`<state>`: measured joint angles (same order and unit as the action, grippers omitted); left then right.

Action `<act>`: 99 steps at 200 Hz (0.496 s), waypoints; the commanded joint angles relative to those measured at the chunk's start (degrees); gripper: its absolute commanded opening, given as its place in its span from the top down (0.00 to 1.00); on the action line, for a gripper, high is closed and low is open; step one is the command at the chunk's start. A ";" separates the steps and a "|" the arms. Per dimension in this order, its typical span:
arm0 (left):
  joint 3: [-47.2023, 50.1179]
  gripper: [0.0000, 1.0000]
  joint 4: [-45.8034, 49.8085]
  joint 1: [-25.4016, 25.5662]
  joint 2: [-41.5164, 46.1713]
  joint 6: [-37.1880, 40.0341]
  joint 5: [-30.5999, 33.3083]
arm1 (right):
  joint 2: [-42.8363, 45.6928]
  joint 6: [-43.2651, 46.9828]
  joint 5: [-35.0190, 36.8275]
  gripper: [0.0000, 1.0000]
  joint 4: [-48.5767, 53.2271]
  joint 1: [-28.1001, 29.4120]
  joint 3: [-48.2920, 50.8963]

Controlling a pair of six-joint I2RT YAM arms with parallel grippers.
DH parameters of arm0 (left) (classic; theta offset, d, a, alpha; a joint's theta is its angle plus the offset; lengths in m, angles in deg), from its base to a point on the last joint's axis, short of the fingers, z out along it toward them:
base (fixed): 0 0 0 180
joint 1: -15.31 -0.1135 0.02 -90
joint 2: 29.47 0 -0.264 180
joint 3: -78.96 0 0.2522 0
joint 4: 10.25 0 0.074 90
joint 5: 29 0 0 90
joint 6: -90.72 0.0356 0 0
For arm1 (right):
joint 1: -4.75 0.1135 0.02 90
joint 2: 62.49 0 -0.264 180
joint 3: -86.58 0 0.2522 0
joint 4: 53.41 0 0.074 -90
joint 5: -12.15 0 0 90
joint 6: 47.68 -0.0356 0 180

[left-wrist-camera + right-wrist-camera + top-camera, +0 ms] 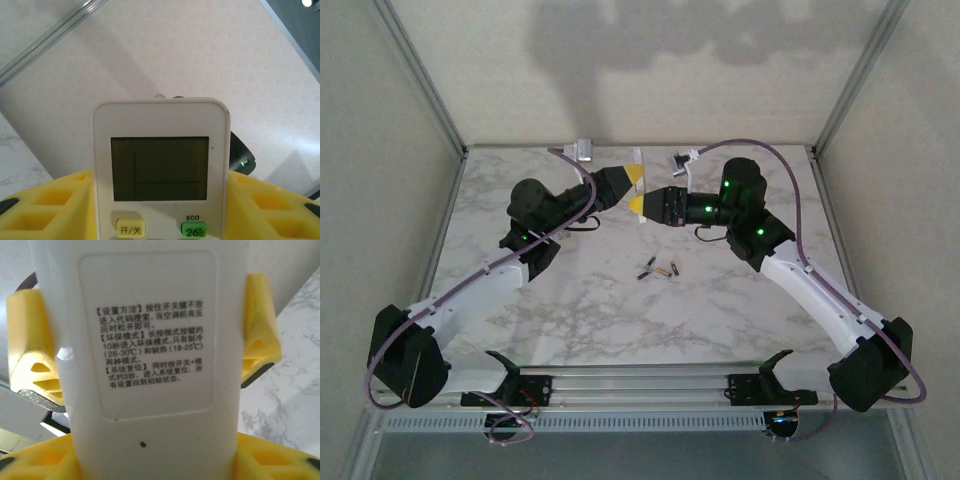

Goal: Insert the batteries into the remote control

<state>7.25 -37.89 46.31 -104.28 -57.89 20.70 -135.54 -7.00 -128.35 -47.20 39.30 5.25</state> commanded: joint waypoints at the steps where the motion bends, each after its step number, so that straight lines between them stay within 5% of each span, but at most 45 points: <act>1: -1.11 0.63 -4.80 0.11 0.30 -0.61 -1.04 | 0.92 0.70 0.37 0.53 -0.44 0.66 -0.90; 15: -1.26 0.59 -2.91 0.11 0.64 0.79 -0.05 | 1.74 2.34 1.70 0.56 1.68 0.68 -0.89; 36: -2.56 0.16 7.72 0.11 2.77 6.81 5.40 | 3.87 12.23 9.10 0.57 11.78 0.62 -1.34; 48: -4.41 0.03 17.77 0.19 4.45 11.18 10.96 | 4.95 21.99 18.25 0.57 21.04 0.71 -1.98; 74: -8.99 0.01 38.43 0.19 5.99 14.74 21.10 | 4.55 38.91 45.38 0.62 34.69 2.23 -2.96; 99: -9.14 0.08 42.13 0.53 4.90 13.07 16.72 | 2.32 45.79 54.94 0.61 39.63 4.38 -5.11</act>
<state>-0.55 -7.40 46.42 -99.71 -46.72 36.33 -131.72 23.86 -92.86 -18.42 41.33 3.52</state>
